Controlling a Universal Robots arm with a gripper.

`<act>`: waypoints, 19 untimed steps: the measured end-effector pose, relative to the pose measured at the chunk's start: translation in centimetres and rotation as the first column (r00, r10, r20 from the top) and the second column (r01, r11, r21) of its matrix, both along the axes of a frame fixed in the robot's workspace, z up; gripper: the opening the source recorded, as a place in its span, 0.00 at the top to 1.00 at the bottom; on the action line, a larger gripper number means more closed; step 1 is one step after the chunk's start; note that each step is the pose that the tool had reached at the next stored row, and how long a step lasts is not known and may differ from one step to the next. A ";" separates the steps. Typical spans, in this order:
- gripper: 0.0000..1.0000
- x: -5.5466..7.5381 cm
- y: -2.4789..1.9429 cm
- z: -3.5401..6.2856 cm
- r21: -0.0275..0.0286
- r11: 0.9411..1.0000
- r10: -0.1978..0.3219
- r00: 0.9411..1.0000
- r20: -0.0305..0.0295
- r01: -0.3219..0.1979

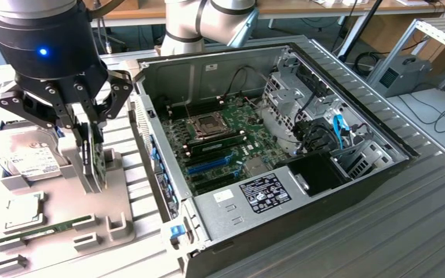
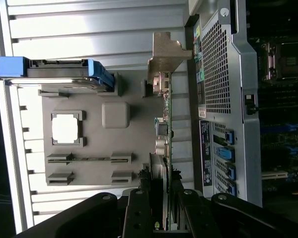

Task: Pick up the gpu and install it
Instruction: 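Pick up the gpu and move the gpu toward the slot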

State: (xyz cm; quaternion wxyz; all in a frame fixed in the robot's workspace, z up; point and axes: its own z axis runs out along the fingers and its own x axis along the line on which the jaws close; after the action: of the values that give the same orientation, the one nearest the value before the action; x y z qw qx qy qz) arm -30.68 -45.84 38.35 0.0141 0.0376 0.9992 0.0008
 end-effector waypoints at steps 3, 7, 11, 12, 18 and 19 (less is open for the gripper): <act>0.74 0.0 0.00 0.11 0.000 1.000 0.000 1.000 0.000 0.000; 0.74 0.0 0.00 0.25 0.000 1.000 0.000 1.000 0.000 0.000; 0.74 0.0 0.00 0.43 0.000 1.000 0.000 1.000 0.000 0.000; 0.74 0.0 0.00 0.46 0.000 1.000 0.000 1.000 0.000 0.000; 0.74 0.0 0.00 0.67 0.000 1.000 0.000 1.000 0.000 0.000; 0.74 0.0 0.00 0.70 0.000 1.000 0.000 1.000 0.000 0.000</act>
State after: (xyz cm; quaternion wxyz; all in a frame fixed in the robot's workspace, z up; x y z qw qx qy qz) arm -30.68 -45.84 39.05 0.0141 0.0376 0.9992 0.0008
